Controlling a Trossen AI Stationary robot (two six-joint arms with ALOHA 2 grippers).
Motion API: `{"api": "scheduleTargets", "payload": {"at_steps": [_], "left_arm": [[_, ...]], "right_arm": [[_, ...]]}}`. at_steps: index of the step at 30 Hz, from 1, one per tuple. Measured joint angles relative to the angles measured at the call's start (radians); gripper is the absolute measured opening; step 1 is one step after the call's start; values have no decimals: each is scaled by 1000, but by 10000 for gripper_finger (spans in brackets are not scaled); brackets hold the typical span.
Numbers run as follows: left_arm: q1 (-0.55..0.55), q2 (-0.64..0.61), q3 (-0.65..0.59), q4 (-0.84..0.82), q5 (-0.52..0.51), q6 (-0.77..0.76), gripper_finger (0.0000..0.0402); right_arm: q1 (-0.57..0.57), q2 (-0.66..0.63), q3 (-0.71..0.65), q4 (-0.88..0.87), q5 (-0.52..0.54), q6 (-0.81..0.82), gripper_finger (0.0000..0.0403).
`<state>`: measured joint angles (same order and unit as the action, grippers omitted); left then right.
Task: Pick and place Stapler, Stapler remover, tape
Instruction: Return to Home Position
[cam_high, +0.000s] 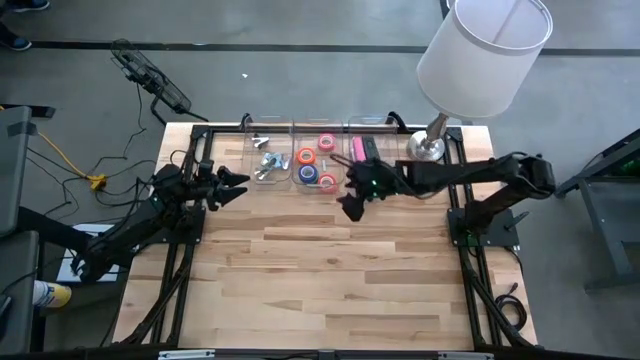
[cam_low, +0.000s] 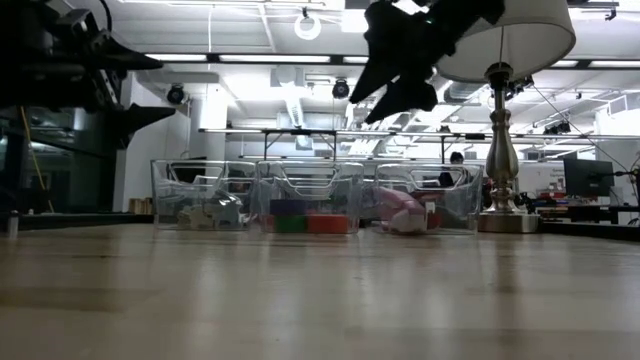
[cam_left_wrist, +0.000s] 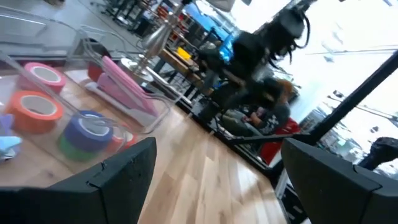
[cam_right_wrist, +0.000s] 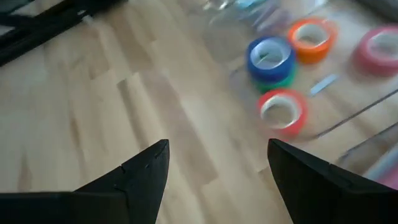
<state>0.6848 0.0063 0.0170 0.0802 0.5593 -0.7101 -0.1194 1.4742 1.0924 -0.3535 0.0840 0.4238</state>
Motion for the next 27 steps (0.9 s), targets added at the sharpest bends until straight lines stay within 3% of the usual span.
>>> {"api": "scheduleTargets", "payload": {"at_steps": [7,12,16,20,27], "left_arm": [[2,1,0,-12,-14,-2,339],[2,9,-2,-12,-17,-46,339],[2,9,-2,-11,-20,-47,339],[2,9,-3,-11,-20,-47,339],[2,9,-3,-11,-20,-47,339]], "right_arm": [[52,-141,-277,275,-11,131,263],[81,-305,-406,314,19,185,264],[137,-475,-517,343,165,205,264],[199,-640,-674,486,310,210,264],[244,-827,-904,743,359,327,264]]}}
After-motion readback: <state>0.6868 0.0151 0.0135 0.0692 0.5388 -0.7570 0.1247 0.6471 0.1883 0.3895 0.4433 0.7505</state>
